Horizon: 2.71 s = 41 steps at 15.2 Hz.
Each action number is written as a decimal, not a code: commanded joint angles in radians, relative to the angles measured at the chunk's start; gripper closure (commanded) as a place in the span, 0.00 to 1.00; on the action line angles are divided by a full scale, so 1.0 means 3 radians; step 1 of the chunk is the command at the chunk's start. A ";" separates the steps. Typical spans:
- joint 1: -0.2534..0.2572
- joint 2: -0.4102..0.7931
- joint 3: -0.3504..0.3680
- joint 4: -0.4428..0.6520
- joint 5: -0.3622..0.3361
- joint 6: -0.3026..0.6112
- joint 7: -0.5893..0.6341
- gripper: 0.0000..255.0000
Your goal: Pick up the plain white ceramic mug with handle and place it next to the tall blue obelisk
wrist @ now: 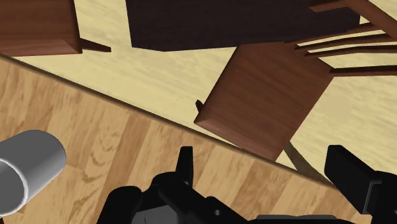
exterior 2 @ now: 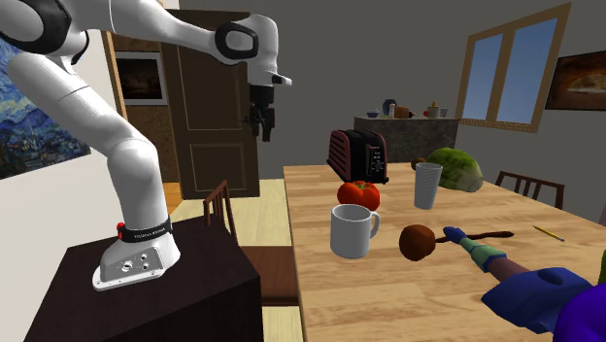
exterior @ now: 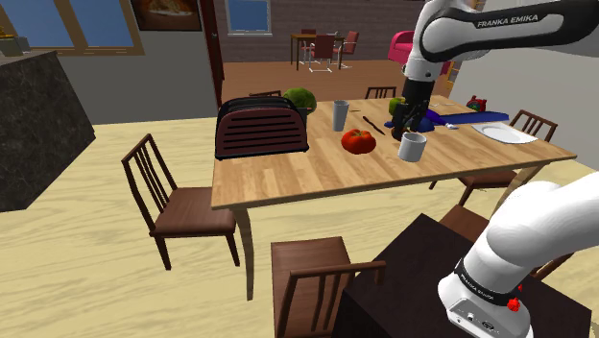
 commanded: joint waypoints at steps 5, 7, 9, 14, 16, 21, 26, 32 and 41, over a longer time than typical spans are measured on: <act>-0.0120 0.0468 -0.0327 0.0091 -0.0186 0.0367 -0.0379 0.00; -0.0152 0.0648 -0.0432 0.0154 -0.0222 0.0485 -0.0503 0.00; -0.0181 0.0839 -0.0535 0.0231 -0.0243 0.0599 -0.0630 0.00; -0.0252 0.1362 -0.0775 0.0491 -0.0217 0.0858 -0.0963 0.00; -0.0284 0.1588 -0.0860 0.0622 -0.0173 0.0948 -0.1105 0.00; -0.0400 0.2188 -0.1024 0.1017 0.0018 0.1122 -0.1475 0.00; -0.0530 0.2613 -0.1071 0.1303 0.0190 0.1229 -0.1718 0.00; -0.0558 0.2743 -0.1057 0.1146 0.0261 0.1503 -0.1767 0.00; -0.0558 0.2743 -0.1057 0.1146 0.0261 0.1503 -0.1767 1.00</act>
